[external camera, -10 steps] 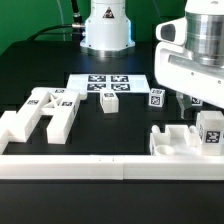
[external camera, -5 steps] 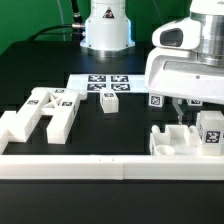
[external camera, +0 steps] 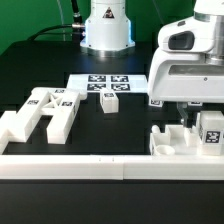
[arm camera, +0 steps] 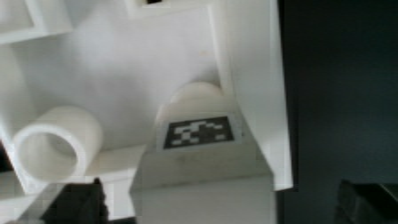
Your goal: Assemble chair
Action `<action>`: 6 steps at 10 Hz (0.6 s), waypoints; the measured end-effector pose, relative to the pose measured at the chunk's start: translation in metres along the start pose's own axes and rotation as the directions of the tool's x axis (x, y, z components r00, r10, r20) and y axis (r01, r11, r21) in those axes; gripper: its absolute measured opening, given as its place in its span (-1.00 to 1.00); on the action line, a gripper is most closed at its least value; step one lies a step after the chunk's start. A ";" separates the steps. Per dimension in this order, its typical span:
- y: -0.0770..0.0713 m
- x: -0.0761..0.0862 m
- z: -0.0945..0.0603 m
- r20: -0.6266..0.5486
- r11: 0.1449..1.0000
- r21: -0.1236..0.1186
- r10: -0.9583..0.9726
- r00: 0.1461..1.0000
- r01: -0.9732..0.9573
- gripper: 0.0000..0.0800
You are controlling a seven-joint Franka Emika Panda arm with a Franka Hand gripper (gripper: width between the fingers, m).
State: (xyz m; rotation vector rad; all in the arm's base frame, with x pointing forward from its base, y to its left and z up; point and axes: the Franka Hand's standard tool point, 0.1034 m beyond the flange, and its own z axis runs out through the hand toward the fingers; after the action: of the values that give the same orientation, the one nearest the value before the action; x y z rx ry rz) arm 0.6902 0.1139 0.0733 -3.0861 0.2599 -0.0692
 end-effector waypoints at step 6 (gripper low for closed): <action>0.005 0.001 0.000 0.001 1.000 0.001 -0.007 1.000 0.007 -0.28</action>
Offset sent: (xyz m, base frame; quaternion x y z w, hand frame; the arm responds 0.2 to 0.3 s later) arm 0.0000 0.0000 0.0000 0.0000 0.0000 0.0000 1.0000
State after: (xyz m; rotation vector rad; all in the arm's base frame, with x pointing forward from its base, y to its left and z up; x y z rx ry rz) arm 0.6907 0.1092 0.0728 -3.0864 0.2492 -0.0679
